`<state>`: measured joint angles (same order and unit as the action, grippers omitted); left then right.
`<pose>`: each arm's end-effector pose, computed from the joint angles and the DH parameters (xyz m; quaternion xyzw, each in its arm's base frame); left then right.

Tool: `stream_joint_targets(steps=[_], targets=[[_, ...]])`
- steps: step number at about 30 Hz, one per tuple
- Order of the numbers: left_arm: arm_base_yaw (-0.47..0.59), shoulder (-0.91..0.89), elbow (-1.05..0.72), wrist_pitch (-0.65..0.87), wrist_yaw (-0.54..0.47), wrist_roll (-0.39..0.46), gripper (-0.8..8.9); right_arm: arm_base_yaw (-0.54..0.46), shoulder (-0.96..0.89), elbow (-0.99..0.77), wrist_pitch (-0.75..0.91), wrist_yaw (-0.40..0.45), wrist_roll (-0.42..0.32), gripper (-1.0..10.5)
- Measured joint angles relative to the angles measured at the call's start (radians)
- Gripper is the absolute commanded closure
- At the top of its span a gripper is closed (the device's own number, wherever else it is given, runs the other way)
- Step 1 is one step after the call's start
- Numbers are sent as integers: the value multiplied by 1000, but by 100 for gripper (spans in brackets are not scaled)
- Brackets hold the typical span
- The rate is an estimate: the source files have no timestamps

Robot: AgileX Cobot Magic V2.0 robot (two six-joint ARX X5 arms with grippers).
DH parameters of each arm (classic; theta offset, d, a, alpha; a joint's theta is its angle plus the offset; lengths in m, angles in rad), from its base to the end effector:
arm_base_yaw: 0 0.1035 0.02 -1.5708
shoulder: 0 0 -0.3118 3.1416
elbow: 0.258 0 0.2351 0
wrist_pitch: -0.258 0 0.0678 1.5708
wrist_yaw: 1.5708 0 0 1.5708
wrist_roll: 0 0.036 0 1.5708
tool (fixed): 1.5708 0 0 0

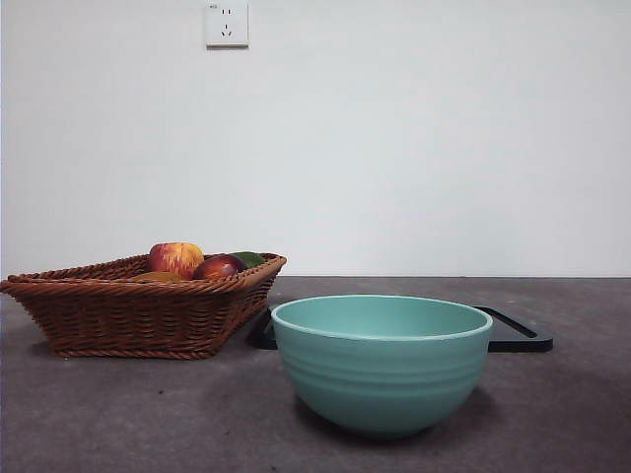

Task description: Pick up the wifruite, put it on the bowl, pick up the plate, put it on desk

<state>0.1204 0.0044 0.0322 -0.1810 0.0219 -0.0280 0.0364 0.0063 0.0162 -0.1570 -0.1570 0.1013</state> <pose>0.0362 0.0036 0.1553 -0.0194 0.0756 0.0501 0.9957 0.0369 0.0070 0.1525 0.0547 0.0781 0.0925 0.9911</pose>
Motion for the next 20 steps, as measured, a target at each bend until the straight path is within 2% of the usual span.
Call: stream_joint_targets(steps=[3,10,16,20], targets=[[0,0,0,0,0,-125,806,0,0,0,-3,1,43,938],[0,0,0,0,16,-296,806,0,0,0,-3,0,90,938],[0,0,11,-17,98,-358,804,0,0,2,-5,-1,158,938],[0,2,49,-81,112,-389,804,0,0,36,-22,-1,186,938]])
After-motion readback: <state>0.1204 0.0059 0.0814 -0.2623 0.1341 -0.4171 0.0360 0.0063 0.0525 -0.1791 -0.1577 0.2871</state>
